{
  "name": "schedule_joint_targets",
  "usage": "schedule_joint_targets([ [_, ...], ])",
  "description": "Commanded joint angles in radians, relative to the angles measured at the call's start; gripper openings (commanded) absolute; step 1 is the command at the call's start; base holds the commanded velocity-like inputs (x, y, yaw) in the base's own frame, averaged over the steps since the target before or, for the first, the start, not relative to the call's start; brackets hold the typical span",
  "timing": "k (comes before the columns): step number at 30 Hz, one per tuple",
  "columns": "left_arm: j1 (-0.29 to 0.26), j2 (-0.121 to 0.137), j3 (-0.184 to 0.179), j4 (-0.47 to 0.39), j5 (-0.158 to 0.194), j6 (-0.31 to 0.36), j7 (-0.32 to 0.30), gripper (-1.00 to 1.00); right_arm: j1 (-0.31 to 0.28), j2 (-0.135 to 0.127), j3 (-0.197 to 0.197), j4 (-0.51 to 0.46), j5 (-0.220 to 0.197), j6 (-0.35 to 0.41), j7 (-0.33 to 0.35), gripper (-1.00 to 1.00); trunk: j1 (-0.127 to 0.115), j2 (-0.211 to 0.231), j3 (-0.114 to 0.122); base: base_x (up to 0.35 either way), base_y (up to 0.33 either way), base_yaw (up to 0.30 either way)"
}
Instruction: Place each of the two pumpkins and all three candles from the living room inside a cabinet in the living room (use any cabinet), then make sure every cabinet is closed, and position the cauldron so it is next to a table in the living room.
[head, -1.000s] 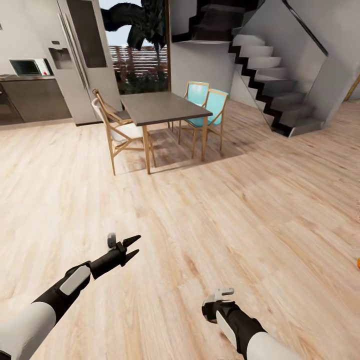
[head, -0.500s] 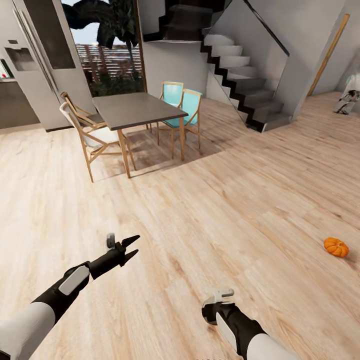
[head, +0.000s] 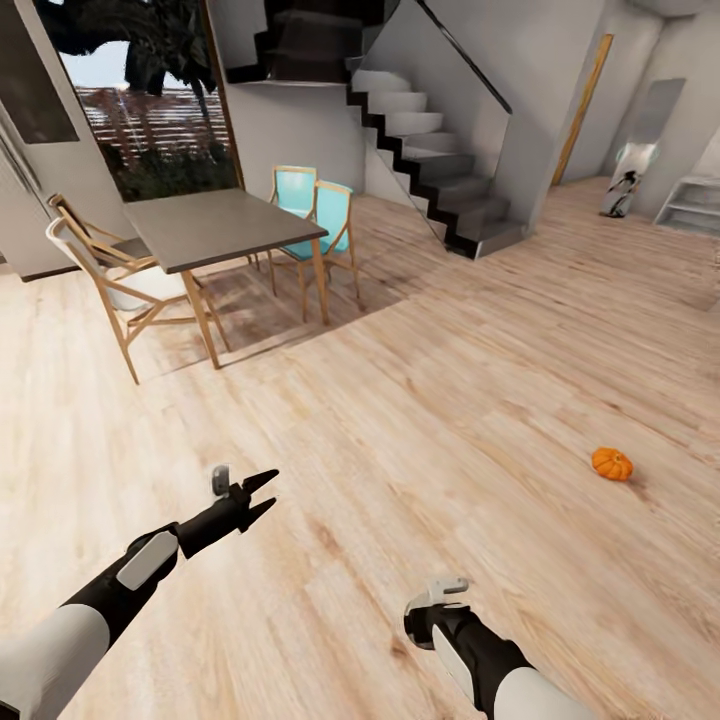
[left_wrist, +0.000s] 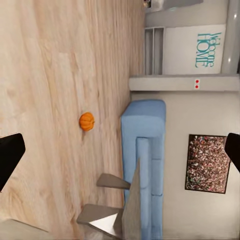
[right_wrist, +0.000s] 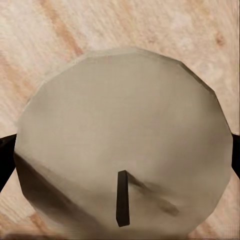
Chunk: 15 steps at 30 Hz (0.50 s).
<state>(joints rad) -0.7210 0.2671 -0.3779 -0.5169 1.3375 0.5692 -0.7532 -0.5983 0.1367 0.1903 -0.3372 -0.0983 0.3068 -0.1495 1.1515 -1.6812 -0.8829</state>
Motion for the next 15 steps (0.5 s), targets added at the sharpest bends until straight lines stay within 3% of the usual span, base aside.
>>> schedule_joint_targets([
  [1, 0.000, 0.001, 0.000, 0.000, 0.000, 0.000, -0.001, 1.00, 0.000, 0.000, 0.000, 0.000, 0.000, 0.000, 0.000, -1.00, -0.004, 0.007, 0.004, 0.000, 0.000, -0.263],
  [15, 0.000, 0.000, 0.001, -0.002, 0.000, 0.000, -0.002, 1.00, 0.000, 0.001, 0.000, 0.001, 0.000, 0.000, 0.001, -1.00, -0.058, 0.105, 0.063, 0.000, 0.000, -0.250],
])
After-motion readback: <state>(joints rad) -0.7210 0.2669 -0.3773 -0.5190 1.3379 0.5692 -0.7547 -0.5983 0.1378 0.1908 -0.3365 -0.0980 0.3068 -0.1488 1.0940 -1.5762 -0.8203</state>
